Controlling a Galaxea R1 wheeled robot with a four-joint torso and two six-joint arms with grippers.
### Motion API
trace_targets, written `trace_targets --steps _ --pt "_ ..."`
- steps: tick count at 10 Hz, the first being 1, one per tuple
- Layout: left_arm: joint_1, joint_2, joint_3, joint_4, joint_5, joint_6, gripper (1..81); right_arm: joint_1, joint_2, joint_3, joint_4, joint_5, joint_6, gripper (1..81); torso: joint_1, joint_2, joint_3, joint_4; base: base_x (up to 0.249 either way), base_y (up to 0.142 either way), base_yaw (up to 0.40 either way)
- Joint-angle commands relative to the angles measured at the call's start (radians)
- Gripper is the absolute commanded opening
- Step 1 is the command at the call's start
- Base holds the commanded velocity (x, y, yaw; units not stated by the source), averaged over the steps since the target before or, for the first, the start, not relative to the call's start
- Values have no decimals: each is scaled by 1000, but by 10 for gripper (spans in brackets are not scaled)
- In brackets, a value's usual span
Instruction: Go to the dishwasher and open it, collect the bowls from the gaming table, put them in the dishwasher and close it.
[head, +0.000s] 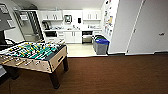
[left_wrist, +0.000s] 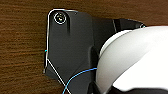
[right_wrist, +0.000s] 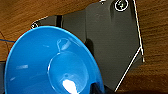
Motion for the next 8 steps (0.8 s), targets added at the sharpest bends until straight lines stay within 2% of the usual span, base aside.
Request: trace_targets --steps 1,2,4,5,6,8 --pt "-31 -13 -2 -7 22 0 10 29 4 5 -27 -29 -7 10 0 0 0 0 189 0 0" --pt "-30 -14 -2 -7 22 -2 10 29 4 5 -27 -29 -7 10 0 0 37 0 190 0 0" --pt "-31 -14 -2 -7 22 -2 10 28 4 5 -27 -29 -7 10 1 0 68 0 190 0 0" --pt "-31 -14 -2 -7 22 -2 10 26 4 4 -27 -29 -7 10 1 0 37 0 190 0 0" --pt "-31 -14 -2 -6 22 -2 10 28 4 2 -27 -29 -7 10 0 0 57 0 190 0 0" --pt "-31 -14 -2 -6 22 -2 10 29 6 2 -27 -31 -7 10 0 0 70 0 190 0 0"
